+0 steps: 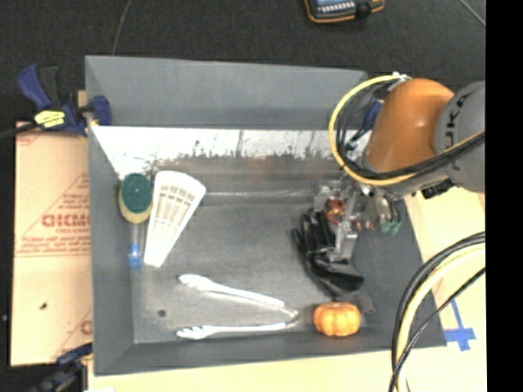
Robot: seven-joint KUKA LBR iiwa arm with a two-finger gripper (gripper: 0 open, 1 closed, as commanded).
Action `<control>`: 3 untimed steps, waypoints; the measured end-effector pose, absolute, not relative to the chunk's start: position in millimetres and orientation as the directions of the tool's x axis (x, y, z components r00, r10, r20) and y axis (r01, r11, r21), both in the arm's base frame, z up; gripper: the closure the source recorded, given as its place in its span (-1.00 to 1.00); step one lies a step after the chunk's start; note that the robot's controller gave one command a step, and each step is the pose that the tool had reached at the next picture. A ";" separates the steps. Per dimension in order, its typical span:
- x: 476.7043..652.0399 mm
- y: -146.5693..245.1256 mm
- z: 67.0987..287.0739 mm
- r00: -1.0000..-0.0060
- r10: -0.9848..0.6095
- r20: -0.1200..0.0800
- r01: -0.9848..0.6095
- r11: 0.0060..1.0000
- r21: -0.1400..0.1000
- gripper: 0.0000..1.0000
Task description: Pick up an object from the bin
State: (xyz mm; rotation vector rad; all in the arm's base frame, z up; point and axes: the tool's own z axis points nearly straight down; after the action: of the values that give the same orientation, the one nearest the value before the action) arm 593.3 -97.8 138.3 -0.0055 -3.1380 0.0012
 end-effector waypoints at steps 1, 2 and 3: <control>595.3 -97.6 142.5 -1.000 0.000 -0.004 0.000 1.000 -0.002 -1.00; 551.1 -103.4 70.7 -0.970 0.243 -0.006 0.243 0.970 -0.001 -1.00; 546.2 -16.3 116.3 -0.976 0.218 -0.010 0.218 0.976 0.001 -1.00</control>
Offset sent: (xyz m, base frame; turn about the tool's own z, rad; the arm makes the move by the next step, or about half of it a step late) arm -0.0431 -0.0047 -0.0683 0.2447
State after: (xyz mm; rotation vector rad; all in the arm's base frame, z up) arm 546.2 -16.3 116.3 -0.3450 -3.1332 0.0000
